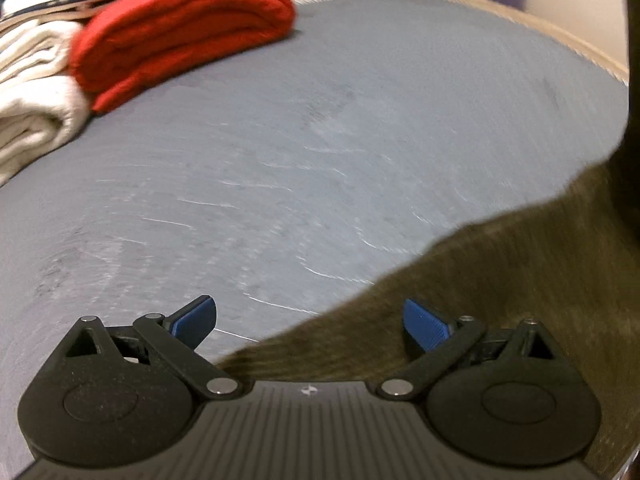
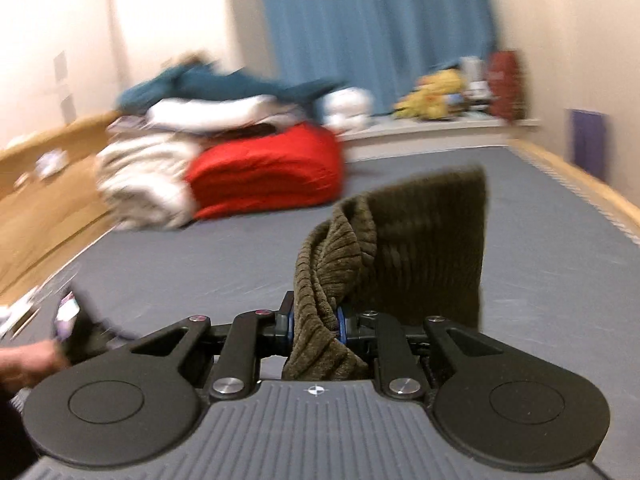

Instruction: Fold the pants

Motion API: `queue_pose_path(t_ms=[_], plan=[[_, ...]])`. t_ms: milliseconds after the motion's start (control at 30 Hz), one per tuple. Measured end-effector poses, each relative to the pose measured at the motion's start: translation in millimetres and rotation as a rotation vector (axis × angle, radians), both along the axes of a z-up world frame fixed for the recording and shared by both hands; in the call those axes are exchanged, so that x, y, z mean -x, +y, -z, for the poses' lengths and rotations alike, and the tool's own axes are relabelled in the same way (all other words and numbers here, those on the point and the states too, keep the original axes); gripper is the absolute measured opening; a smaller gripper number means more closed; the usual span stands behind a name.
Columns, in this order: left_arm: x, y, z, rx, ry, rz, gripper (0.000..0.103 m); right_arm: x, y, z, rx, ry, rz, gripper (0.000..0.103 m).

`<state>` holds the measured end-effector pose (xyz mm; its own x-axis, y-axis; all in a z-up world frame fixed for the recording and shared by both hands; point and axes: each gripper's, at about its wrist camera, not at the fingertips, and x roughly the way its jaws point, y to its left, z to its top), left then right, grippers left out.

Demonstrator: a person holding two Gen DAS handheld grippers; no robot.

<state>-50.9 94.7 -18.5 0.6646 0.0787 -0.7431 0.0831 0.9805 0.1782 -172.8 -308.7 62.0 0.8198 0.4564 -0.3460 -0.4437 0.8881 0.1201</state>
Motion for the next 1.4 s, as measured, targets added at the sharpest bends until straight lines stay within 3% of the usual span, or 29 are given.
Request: queue_pose_path(t_ms=[67, 100, 167, 233, 300, 367, 467, 600, 667, 800, 933, 967, 1000, 1133, 1267, 1400], plan=[[0, 10, -3, 0.016, -0.014, -0.032, 0.101, 2, 59, 17, 0.041, 0.025, -0.074, 0.022], [0, 14, -5, 0.026, -0.018, -0.051, 0.101, 4, 83, 28, 0.045, 0.046, -0.111, 0.027], [-1, 23, -6, 0.043, -0.013, -0.071, 0.101, 3, 136, 58, 0.08, 0.154, -0.237, 0.043], [0, 31, -6, 0.054, -0.007, -0.086, 0.101, 8, 174, 79, 0.146, 0.234, -0.33, 0.046], [4, 37, -7, 0.068, -0.01, -0.095, 0.101, 20, 192, 87, 0.172, 0.256, -0.419, 0.047], [10, 42, -12, 0.093, -0.018, -0.099, 0.101, 22, 187, 77, 0.156, 0.222, -0.441, 0.048], [13, 48, -18, 0.158, -0.03, -0.09, 0.099, 2, 149, 44, 0.03, 0.169, -0.334, 0.061], [17, 44, -22, 0.282, -0.024, -0.037, 0.072, -26, 88, 15, -0.068, 0.126, -0.139, 0.064], [16, 36, -21, 0.353, -0.001, 0.011, 0.064, -34, 66, 8, -0.079, 0.126, -0.092, 0.065], [14, 11, -13, 0.451, 0.079, 0.118, 0.066, -52, 42, 6, 0.013, 0.104, -0.047, 0.07], [10, -14, -2, 0.422, 0.127, 0.161, 0.08, -81, 37, 25, 0.103, 0.118, 0.014, 0.076], [8, -16, 0, 0.407, 0.135, 0.169, 0.08, -88, 28, 34, 0.12, 0.129, 0.052, 0.079], [7, -18, 4, 0.393, 0.143, 0.171, 0.081, -104, 46, 45, 0.13, 0.148, 0.081, 0.08], [-1, -21, 15, 0.383, 0.17, 0.166, 0.081, -132, 23, 78, 0.107, 0.278, 0.203, 0.082], [-11, -29, 19, 0.376, 0.172, 0.167, 0.08, -141, 15, 101, 0.113, 0.362, 0.25, 0.083], [-14, -37, 22, 0.356, 0.171, 0.171, 0.081, -138, 20, 112, 0.142, 0.387, 0.248, 0.086]])
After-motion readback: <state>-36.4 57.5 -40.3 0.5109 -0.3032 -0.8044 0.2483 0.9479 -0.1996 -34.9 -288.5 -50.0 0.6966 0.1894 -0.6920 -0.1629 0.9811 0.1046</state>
